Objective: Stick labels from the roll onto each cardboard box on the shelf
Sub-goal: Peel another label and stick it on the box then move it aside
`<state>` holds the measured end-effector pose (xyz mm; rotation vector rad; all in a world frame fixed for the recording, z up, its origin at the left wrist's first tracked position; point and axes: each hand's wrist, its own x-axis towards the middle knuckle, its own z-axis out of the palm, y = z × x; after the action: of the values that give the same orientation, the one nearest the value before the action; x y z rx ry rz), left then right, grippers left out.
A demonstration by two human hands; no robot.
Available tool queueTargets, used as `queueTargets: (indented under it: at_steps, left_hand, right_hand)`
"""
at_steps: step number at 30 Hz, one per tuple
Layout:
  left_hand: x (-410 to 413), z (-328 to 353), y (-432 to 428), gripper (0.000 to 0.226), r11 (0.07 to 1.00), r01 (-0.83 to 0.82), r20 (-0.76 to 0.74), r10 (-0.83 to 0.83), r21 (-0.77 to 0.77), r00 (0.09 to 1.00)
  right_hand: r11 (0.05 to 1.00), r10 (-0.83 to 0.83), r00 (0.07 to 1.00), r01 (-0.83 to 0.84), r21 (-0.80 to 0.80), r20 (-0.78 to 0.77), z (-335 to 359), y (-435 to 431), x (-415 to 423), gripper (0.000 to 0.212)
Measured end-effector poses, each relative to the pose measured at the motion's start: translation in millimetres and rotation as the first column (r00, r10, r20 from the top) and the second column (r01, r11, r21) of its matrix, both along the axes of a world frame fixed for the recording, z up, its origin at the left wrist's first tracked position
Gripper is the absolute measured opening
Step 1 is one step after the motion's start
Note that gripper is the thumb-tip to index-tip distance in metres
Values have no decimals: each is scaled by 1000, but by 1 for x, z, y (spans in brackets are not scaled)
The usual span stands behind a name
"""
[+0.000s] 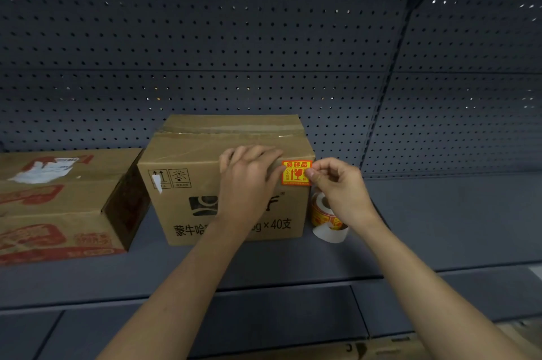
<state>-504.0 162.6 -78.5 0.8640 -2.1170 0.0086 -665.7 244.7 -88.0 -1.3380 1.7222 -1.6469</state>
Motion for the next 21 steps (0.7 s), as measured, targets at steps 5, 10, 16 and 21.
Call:
queueTargets:
  at_steps: [5, 10, 16, 21]
  left_hand:
    - [-2, -1, 0, 30, 1000, -11, -26, 10, -10, 1000]
    - [-3, -3, 0, 27, 1000, -10, -53, 9, -22, 999]
    - [-6, -3, -2, 28, 1000, -17, -74, 16, -19, 997]
    - [-8, -3, -4, 35, 999, -26, -83, 24, -27, 996]
  right_hand:
    - [999, -48, 999, 47, -15, -15, -2, -1, 1, 7]
    - [995, -100, 989, 97, -37, -105, -2, 4, 2, 3]
    - [982, -189, 957, 183, -48, -219, -2, 3, 1, 9]
    - [978, -193, 967, 177, -110, -167, 1, 6, -6, 7]
